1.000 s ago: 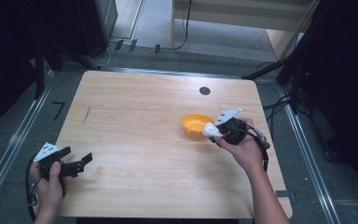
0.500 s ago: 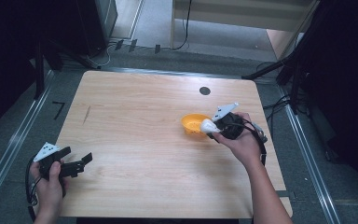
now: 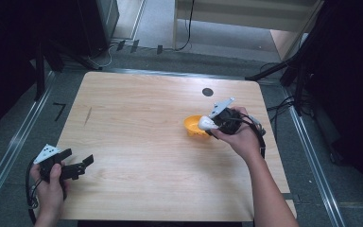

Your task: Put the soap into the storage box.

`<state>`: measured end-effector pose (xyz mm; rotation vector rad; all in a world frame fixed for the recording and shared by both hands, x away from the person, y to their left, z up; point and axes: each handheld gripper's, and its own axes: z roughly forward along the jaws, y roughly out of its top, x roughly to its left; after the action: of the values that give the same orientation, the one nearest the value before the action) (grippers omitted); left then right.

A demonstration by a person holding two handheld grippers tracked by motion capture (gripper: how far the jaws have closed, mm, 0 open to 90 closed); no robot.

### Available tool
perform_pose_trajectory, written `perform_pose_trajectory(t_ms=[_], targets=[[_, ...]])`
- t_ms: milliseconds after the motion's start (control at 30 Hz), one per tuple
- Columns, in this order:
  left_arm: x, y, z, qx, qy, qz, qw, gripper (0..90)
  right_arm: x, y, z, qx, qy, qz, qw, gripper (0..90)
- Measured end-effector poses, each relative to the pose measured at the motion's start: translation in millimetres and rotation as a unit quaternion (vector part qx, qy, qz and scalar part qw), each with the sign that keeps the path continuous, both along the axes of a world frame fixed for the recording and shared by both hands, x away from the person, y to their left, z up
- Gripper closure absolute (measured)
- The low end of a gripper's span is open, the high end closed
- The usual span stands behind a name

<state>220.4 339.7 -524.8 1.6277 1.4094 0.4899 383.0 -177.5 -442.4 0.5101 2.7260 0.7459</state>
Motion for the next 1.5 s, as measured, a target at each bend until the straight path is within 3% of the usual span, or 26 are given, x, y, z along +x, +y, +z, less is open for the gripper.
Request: perform_pose_trajectory(t_ms=[933,1500], targets=[[0.3,0.5,-0.2,-0.005,-0.002,0.001,1.0,0.0,34.6,26.1,-12.4,-0.04,0.006,0.059,0.9975,50.2],[0.4,1.2,-0.1,-0.005,0.001,0.0,1.0,0.0,43.7,28.8,-23.3,-0.056,0.025,0.071,0.9956,50.1]])
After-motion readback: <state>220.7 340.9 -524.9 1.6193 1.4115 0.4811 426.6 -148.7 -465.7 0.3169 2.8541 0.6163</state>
